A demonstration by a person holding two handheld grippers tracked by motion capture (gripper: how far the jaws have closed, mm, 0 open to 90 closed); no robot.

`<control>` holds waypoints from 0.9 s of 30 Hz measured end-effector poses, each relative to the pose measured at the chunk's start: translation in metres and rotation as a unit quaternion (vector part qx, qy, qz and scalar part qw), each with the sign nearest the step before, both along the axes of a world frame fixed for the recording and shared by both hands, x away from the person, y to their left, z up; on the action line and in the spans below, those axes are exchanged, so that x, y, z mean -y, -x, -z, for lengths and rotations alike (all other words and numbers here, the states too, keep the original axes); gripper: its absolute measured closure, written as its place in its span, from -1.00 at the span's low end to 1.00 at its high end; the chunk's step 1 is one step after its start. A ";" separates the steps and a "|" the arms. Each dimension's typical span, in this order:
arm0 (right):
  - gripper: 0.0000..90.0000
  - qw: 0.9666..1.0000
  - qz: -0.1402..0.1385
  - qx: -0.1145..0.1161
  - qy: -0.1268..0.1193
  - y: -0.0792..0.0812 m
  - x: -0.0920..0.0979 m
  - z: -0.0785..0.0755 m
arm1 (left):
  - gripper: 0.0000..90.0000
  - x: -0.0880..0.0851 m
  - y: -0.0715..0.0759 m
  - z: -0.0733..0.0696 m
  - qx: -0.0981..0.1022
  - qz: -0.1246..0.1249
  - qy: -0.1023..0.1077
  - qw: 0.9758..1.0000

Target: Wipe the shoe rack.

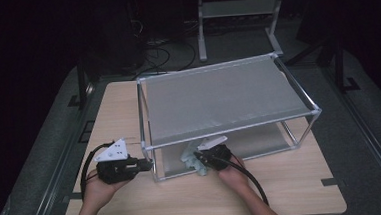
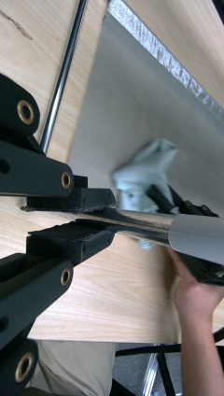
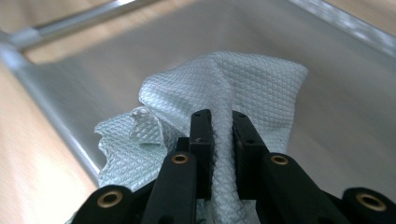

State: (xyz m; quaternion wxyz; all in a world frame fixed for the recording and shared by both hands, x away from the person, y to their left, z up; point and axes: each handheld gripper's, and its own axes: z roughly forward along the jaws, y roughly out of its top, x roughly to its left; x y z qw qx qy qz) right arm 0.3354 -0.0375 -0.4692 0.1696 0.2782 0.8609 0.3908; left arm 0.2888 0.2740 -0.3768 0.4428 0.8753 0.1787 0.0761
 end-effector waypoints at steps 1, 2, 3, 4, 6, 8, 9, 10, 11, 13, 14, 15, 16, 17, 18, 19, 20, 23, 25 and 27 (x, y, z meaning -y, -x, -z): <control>0.79 1.000 0.012 -0.003 -0.003 -0.001 0.008 0.001 | 0.81 0.000 0.000 0.000 0.000 0.001 0.000 1.000; 0.79 1.000 0.019 -0.003 0.000 -0.002 0.012 0.001 | 0.81 0.001 -0.001 0.000 0.000 0.001 0.000 1.000; 0.79 0.999 0.026 -0.015 -0.013 0.000 0.013 0.001 | 0.81 0.001 -0.001 0.000 0.000 0.000 0.000 1.000; 0.79 1.000 0.024 -0.009 -0.012 0.000 0.013 0.001 | 0.81 0.001 -0.001 0.000 -0.001 0.000 0.000 1.000; 0.79 1.000 0.015 -0.002 -0.006 0.002 0.009 0.001 | 0.81 0.001 -0.001 0.000 -0.002 -0.001 0.001 1.000; 0.79 1.000 0.004 0.009 0.006 0.004 0.008 0.000 | 0.81 0.000 -0.001 0.000 -0.001 -0.002 0.002 1.000; 0.79 1.000 0.004 0.006 0.007 0.004 0.011 -0.001 | 0.81 0.000 0.000 0.000 -0.001 -0.002 0.002 1.000; 0.79 1.000 0.008 0.006 0.012 0.004 0.015 -0.001 | 0.81 0.000 0.000 0.000 -0.001 -0.002 0.002 1.000; 0.79 1.000 0.014 0.008 0.015 0.003 0.021 -0.001 | 0.81 0.000 -0.001 0.000 -0.002 -0.002 0.002 1.000; 0.79 0.999 0.033 0.004 0.012 0.002 0.032 -0.001 | 0.81 0.001 -0.001 0.000 -0.002 -0.002 0.003 1.000; 0.79 0.999 0.044 -0.002 0.008 0.001 0.036 -0.001 | 0.81 0.002 -0.001 0.000 -0.002 -0.002 0.002 1.000; 0.79 0.999 0.047 -0.005 0.004 0.002 0.036 -0.001 | 0.81 0.003 -0.001 0.000 -0.001 -0.001 0.002 1.000; 0.79 0.999 0.043 -0.001 0.005 0.003 0.033 -0.001 | 0.81 0.003 -0.001 0.001 -0.002 -0.002 0.004 1.000; 0.79 0.999 0.036 0.000 0.003 0.003 0.028 -0.001 | 0.81 0.003 -0.002 0.000 -0.003 -0.002 0.004 1.000; 0.79 1.000 0.030 -0.001 0.002 0.004 0.024 -0.001 | 0.81 0.003 -0.001 0.001 -0.002 -0.002 0.004 1.000; 0.79 1.000 0.020 0.002 0.003 0.006 0.018 -0.001 | 0.81 0.003 -0.001 0.001 -0.003 -0.002 0.004 1.000; 0.79 1.000 0.012 0.011 0.013 0.006 0.015 -0.001 | 0.81 0.002 -0.001 0.001 -0.003 -0.003 0.004 1.000; 0.79 1.000 0.010 0.008 0.015 0.004 0.018 -0.001 | 0.81 0.001 -0.001 0.001 -0.003 -0.002 0.004 1.000; 0.79 1.000 0.021 0.003 0.010 0.003 0.024 -0.001 | 0.81 0.001 -0.001 0.001 -0.004 -0.003 0.006 1.000; 0.79 1.000 0.031 -0.006 0.003 0.002 0.026 -0.001 | 0.81 0.001 -0.001 0.001 -0.002 -0.003 0.005 1.000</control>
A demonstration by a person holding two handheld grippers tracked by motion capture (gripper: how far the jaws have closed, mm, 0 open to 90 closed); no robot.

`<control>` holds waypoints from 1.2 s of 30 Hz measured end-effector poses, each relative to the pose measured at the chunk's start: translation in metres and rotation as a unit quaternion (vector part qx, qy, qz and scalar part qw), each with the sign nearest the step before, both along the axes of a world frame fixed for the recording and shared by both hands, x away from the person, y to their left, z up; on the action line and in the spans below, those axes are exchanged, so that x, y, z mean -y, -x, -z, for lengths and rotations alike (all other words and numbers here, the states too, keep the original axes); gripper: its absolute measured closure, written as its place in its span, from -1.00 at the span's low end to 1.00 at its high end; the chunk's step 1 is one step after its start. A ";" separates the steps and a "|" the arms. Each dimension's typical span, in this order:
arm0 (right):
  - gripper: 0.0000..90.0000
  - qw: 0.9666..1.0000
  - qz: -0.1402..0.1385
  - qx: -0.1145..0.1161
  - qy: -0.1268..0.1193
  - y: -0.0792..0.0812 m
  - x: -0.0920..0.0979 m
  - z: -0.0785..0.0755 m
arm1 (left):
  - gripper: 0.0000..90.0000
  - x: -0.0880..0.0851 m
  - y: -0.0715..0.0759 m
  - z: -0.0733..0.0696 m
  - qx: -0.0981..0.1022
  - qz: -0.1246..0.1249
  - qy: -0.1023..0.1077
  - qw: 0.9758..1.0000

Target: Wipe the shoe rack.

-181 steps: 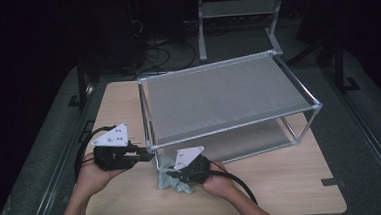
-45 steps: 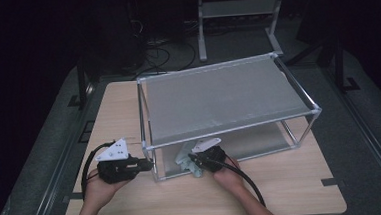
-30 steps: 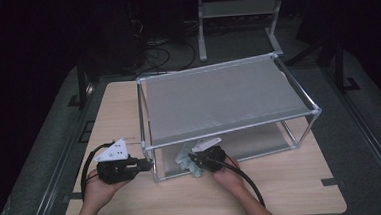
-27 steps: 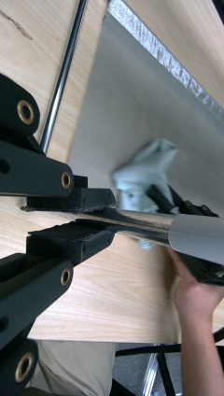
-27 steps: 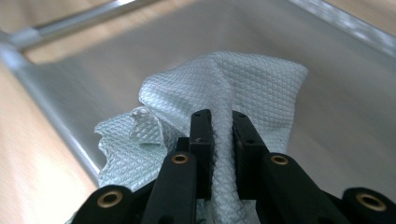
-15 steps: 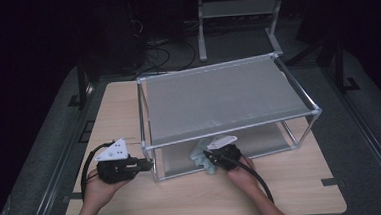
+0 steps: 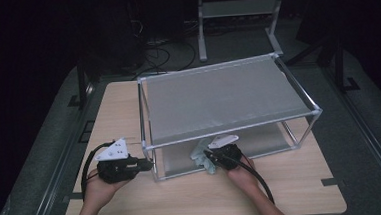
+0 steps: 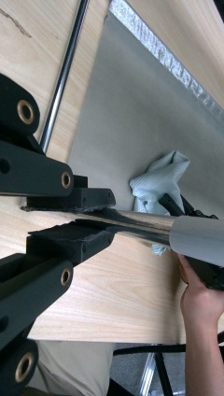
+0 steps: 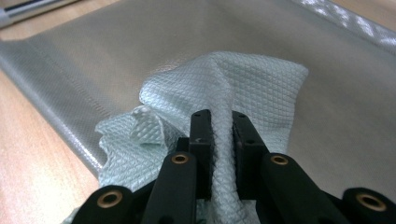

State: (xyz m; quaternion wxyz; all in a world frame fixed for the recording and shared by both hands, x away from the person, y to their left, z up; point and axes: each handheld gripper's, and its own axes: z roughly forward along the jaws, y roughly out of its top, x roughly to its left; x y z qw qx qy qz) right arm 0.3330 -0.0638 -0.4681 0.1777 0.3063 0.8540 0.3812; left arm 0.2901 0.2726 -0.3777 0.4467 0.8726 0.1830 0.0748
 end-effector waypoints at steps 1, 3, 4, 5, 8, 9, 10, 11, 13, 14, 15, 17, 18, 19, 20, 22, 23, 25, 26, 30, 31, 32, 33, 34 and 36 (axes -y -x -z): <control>0.79 1.000 0.001 0.001 0.001 0.001 -0.002 0.000 | 0.81 0.000 0.000 0.000 0.000 0.001 -0.001 1.000; 0.79 1.000 -0.012 0.004 -0.003 0.002 -0.008 0.000 | 0.80 0.000 0.000 0.000 -0.002 0.000 0.001 1.000; 0.79 1.000 -0.025 0.008 0.000 0.003 -0.011 0.000 | 0.80 -0.001 0.000 0.001 -0.001 -0.001 0.003 1.000; 0.79 1.000 -0.030 0.009 0.003 0.005 -0.016 0.000 | 0.80 -0.001 0.000 0.001 -0.002 -0.001 0.004 1.000; 0.79 0.999 -0.029 0.015 0.015 0.002 -0.009 -0.001 | 0.80 -0.001 0.000 0.001 -0.002 -0.001 0.004 1.000; 0.79 1.000 -0.018 0.009 0.012 0.003 -0.005 -0.001 | 0.80 -0.001 0.000 0.001 -0.002 0.000 0.005 1.000; 0.79 1.000 -0.011 0.010 0.010 0.001 0.001 0.000 | 0.80 -0.001 0.000 0.001 -0.003 -0.001 0.006 1.000; 0.79 1.000 -0.001 0.005 0.008 0.000 0.007 0.000 | 0.80 -0.001 0.000 0.001 -0.002 -0.001 0.005 1.000; 0.79 1.000 0.007 -0.003 0.002 -0.001 0.010 -0.001 | 0.80 -0.001 0.000 0.001 -0.002 -0.001 0.005 1.000; 0.79 1.000 0.006 -0.001 0.004 0.000 0.009 -0.001 | 0.80 -0.001 -0.001 0.001 -0.003 -0.001 0.005 1.000; 0.79 1.000 -0.001 0.001 0.004 0.000 0.006 -0.001 | 0.80 -0.001 -0.001 0.001 -0.003 -0.001 0.006 1.000; 0.79 1.000 -0.014 0.004 0.006 0.002 -0.004 -0.001 | 0.80 -0.001 0.000 0.001 -0.002 -0.002 0.005 1.000; 0.79 1.000 -0.020 0.010 0.012 0.003 -0.008 -0.001 | 0.80 -0.002 -0.001 0.001 -0.002 -0.002 0.004 1.000; 0.79 0.999 -0.025 0.019 0.023 0.002 -0.007 -0.001 | 0.80 -0.002 0.000 0.001 -0.002 -0.002 0.005 1.000; 0.79 1.000 -0.025 0.010 0.011 0.002 -0.006 -0.001 | 0.80 -0.002 0.000 0.001 -0.001 -0.003 0.007 1.000; 0.79 1.000 -0.020 0.013 0.017 0.002 0.000 -0.001 | 0.80 -0.002 0.000 0.001 -0.001 -0.004 0.006 1.000; 0.79 1.000 -0.012 0.015 0.018 0.001 0.007 0.000 | 0.80 -0.002 0.000 0.001 0.000 -0.003 0.006 1.000; 0.79 1.000 0.004 0.009 0.014 -0.001 0.014 0.000 | 0.80 -0.002 0.000 0.001 0.000 -0.003 0.005 1.000; 0.79 1.000 0.007 0.006 0.010 0.000 0.015 0.000 | 0.80 -0.002 0.000 0.001 0.000 -0.002 0.004 1.000; 0.79 1.000 -0.007 0.009 0.005 0.003 0.007 0.000 | 0.80 -0.002 0.000 0.001 0.000 -0.002 0.003 1.000; 0.79 1.000 -0.010 0.010 0.006 0.003 0.006 0.000 | 0.80 -0.002 0.000 0.001 -0.001 -0.002 0.003 1.000; 0.79 1.000 -0.014 0.011 0.006 0.002 0.008 0.000 | 0.80 -0.002 0.000 0.001 -0.001 -0.002 0.003 1.000; 0.79 1.000 -0.013 0.009 0.005 0.001 0.010 0.000 | 0.80 -0.002 0.000 0.001 -0.001 -0.003 0.004 1.000; 0.79 1.000 -0.006 0.005 0.005 0.001 0.015 0.000 | 0.80 -0.002 0.000 0.001 -0.001 -0.002 0.004 1.000; 0.79 1.000 0.007 0.005 0.004 0.000 0.024 0.001 | 0.80 -0.002 -0.001 0.001 -0.003 -0.001 0.005 1.000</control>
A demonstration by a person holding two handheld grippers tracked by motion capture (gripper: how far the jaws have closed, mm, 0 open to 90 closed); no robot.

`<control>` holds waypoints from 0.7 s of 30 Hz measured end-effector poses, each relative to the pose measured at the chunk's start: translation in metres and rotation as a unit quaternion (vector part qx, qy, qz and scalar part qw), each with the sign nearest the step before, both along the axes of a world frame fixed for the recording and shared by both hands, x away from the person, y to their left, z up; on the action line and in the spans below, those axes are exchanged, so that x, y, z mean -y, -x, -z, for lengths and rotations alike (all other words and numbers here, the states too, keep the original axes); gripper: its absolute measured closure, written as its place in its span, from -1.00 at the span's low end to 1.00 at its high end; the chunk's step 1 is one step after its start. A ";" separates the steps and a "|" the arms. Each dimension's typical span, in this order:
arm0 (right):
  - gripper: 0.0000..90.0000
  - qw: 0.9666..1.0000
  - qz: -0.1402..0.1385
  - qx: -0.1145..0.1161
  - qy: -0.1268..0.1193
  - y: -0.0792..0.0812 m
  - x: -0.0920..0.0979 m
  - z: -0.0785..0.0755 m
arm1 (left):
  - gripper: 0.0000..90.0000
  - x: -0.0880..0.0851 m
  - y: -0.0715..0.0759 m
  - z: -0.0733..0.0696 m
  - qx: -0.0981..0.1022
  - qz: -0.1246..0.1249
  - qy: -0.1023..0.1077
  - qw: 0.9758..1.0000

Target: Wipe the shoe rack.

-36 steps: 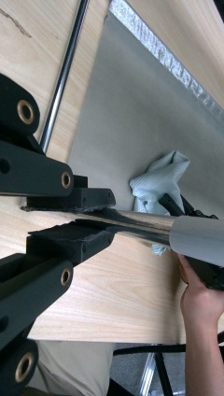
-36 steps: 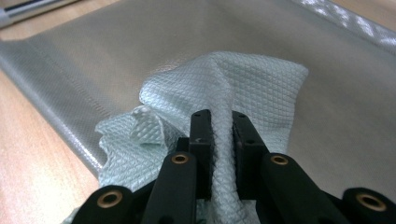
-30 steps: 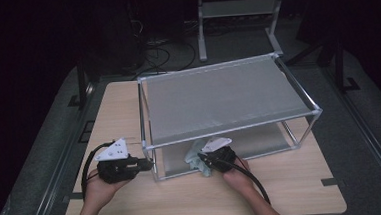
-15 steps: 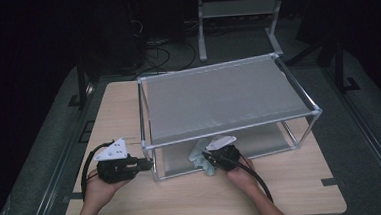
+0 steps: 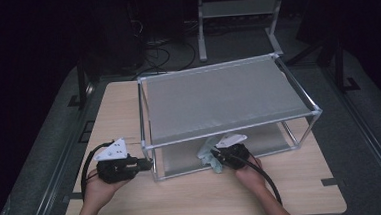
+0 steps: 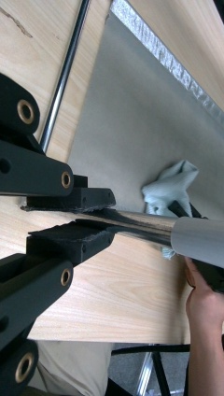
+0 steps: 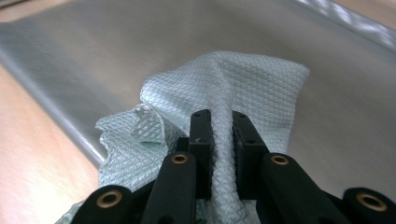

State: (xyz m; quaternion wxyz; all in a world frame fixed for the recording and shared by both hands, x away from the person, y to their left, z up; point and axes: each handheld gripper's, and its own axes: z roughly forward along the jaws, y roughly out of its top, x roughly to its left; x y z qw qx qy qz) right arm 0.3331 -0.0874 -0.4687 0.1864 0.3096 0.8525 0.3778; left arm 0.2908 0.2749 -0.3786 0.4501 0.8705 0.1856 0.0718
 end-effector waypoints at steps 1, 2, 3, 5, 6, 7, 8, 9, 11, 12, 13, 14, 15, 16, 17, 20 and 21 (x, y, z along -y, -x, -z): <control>0.79 1.000 0.006 -0.003 -0.002 0.000 0.002 0.000 | 0.80 0.000 0.000 0.000 0.000 0.000 0.001 1.000; 0.79 1.000 0.013 -0.008 -0.004 0.000 0.002 0.000 | 0.80 0.000 0.000 0.000 0.000 0.000 0.001 1.000; 0.79 1.000 0.014 -0.006 -0.002 0.001 0.000 -0.001 | 0.80 0.000 0.000 0.000 0.000 0.000 0.001 1.000; 0.79 1.000 -0.001 -0.001 -0.008 0.001 -0.014 0.000 | 0.80 0.001 0.000 0.000 0.001 -0.001 0.000 1.000; 0.79 1.000 -0.006 -0.001 -0.006 0.002 -0.022 0.000 | 0.80 0.001 0.000 0.000 0.002 -0.001 0.000 1.000; 0.79 1.000 -0.014 0.003 -0.004 0.003 -0.030 0.000 | 0.80 0.000 0.000 0.000 0.001 -0.001 0.000 1.000; 0.79 1.000 -0.023 0.007 -0.003 0.003 -0.037 0.000 | 0.80 0.000 0.000 0.000 0.000 -0.001 0.001 1.000; 0.79 1.000 -0.028 0.010 0.001 0.003 -0.042 0.000 | 0.80 0.000 0.000 0.000 0.000 -0.001 0.001 1.000; 0.79 0.999 -0.034 0.014 0.009 0.003 -0.044 0.000 | 0.80 0.000 0.000 0.000 0.000 -0.001 0.002 1.000; 0.79 0.999 -0.030 0.013 0.008 0.001 -0.041 0.000 | 0.80 0.000 0.000 0.000 0.000 0.000 0.001 1.000; 0.79 1.000 -0.022 0.011 0.008 0.001 -0.038 0.000 | 0.80 0.000 0.000 0.000 -0.001 0.001 0.001 1.000; 0.79 1.000 -0.013 0.010 0.013 -0.001 -0.034 0.000 | 0.80 0.000 -0.001 0.000 -0.001 0.000 0.001 1.000; 0.79 1.000 -0.008 0.001 0.003 0.000 -0.035 -0.001 | 0.80 0.001 -0.001 0.000 0.000 0.000 0.000 1.000; 0.79 1.000 -0.010 0.005 0.006 0.001 -0.037 -0.001 | 0.80 0.001 -0.001 0.000 -0.001 -0.001 0.000 1.000; 0.79 1.000 -0.018 0.008 0.005 0.002 -0.040 -0.001 | 0.80 0.001 -0.001 0.000 -0.001 -0.001 0.000 1.000; 0.79 0.999 -0.046 0.015 0.011 0.006 -0.057 -0.002 | 0.80 0.001 -0.001 0.000 -0.001 -0.002 0.001 1.000; 0.79 0.998 -0.051 0.020 0.016 0.007 -0.061 -0.002 | 0.80 0.001 0.000 0.000 -0.001 -0.002 0.001 1.000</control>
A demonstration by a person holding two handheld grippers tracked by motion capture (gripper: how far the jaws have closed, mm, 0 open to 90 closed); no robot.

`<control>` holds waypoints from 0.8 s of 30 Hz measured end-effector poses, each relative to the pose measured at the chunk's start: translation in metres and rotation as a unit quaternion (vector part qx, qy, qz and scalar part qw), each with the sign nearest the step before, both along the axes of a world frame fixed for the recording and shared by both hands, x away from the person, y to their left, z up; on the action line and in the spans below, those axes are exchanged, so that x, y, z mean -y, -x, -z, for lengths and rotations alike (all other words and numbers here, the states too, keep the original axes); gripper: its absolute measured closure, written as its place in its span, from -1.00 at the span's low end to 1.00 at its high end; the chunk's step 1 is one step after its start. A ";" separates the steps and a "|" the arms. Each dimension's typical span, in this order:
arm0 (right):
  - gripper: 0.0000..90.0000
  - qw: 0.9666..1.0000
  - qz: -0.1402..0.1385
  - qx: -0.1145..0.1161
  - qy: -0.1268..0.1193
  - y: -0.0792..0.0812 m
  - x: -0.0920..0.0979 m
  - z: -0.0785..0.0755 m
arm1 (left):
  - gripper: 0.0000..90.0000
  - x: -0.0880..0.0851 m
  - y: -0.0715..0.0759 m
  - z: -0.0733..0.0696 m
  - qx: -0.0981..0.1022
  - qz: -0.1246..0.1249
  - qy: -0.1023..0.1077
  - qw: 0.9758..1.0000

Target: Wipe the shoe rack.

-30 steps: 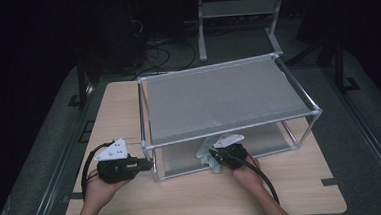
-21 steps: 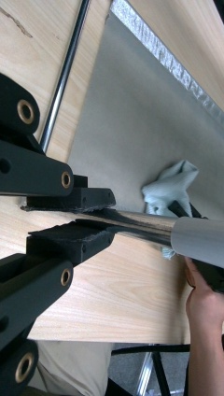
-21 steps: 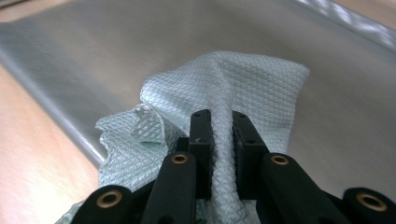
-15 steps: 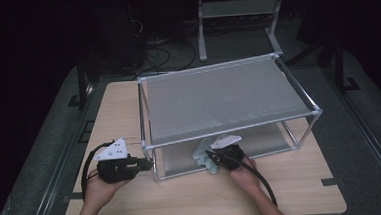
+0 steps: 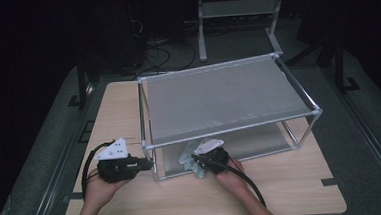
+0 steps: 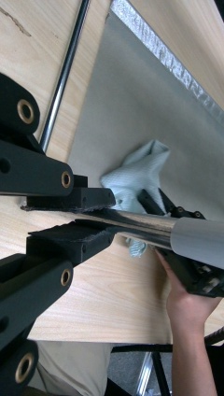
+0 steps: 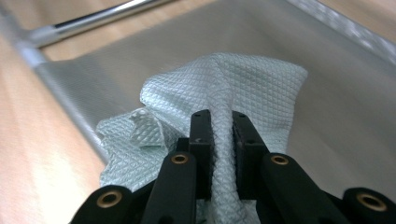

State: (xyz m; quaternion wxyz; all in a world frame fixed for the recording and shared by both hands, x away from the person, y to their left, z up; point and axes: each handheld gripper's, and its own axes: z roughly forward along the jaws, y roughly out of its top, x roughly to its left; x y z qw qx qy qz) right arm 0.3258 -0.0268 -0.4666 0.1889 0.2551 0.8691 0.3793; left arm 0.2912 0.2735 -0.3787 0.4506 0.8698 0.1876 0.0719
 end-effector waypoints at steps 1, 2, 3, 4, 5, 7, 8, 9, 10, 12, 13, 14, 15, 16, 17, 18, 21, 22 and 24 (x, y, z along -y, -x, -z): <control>0.79 1.000 -0.004 0.005 0.005 0.001 -0.002 0.000 | 0.80 0.000 0.000 0.000 0.000 0.000 0.000 1.000; 0.79 1.000 -0.005 0.006 0.008 0.000 0.000 0.000 | 0.80 0.000 0.000 0.000 0.000 0.000 0.000 1.000; 0.79 1.000 0.000 0.007 0.009 -0.001 0.005 0.000 | 0.80 0.000 0.000 0.000 0.001 0.000 -0.001 1.000; 0.79 1.000 0.013 -0.001 0.003 -0.001 0.011 0.000 | 0.80 0.000 0.000 0.000 0.002 0.000 -0.001 1.000; 0.79 1.000 0.024 0.003 0.003 -0.002 0.021 0.001 | 0.80 0.000 0.000 0.000 0.002 0.000 -0.001 1.000; 0.79 0.999 0.051 -0.006 -0.001 -0.005 0.042 0.002 | 0.80 0.000 0.000 0.000 0.000 0.000 0.000 1.000; 0.79 0.998 0.061 -0.007 -0.002 -0.005 0.048 0.002 | 0.80 0.001 0.000 0.000 -0.001 0.001 0.000 1.000; 0.79 0.998 0.070 -0.010 -0.002 -0.007 0.053 0.001 | 0.80 0.002 0.000 0.000 0.000 0.002 -0.002 1.000; 0.79 0.997 0.072 -0.013 -0.005 -0.007 0.054 0.001 | 0.80 0.003 0.000 0.000 0.001 0.002 -0.004 1.000; 0.79 0.998 0.064 -0.010 -0.007 -0.005 0.048 0.001 | 0.80 0.003 0.000 -0.001 -0.001 0.002 -0.003 1.000; 0.79 0.998 0.058 -0.010 -0.009 -0.004 0.043 0.002 | 0.80 0.002 0.000 -0.001 0.000 0.000 -0.004 1.000; 0.79 0.999 0.051 -0.009 -0.009 -0.002 0.039 0.002 | 0.80 0.001 -0.001 -0.001 0.000 -0.002 -0.004 1.000; 0.79 0.999 0.046 -0.001 -0.003 -0.001 0.037 0.002 | 0.80 0.000 -0.001 -0.001 -0.001 -0.002 -0.004 1.000; 0.79 0.999 0.041 0.001 -0.003 -0.002 0.037 0.002 | 0.80 -0.001 0.000 -0.001 -0.001 -0.004 -0.003 1.000; 0.79 0.999 0.042 -0.004 -0.006 -0.002 0.040 0.002 | 0.80 -0.002 0.000 0.000 0.000 -0.004 -0.001 1.000; 0.79 0.999 0.046 -0.004 -0.004 -0.003 0.043 0.002 | 0.80 -0.002 0.000 0.000 0.000 -0.004 -0.002 1.000; 0.79 0.997 0.074 -0.004 -0.002 -0.003 0.066 0.002 | 0.80 -0.002 0.000 -0.001 0.000 -0.005 -0.004 1.000; 0.79 0.996 0.084 -0.005 -0.002 -0.003 0.073 0.002 | 0.80 -0.002 0.001 -0.001 0.001 -0.006 -0.004 1.000; 0.79 0.995 0.102 -0.009 -0.002 -0.004 0.085 0.002 | 0.80 0.000 0.001 -0.001 0.001 -0.005 -0.006 1.000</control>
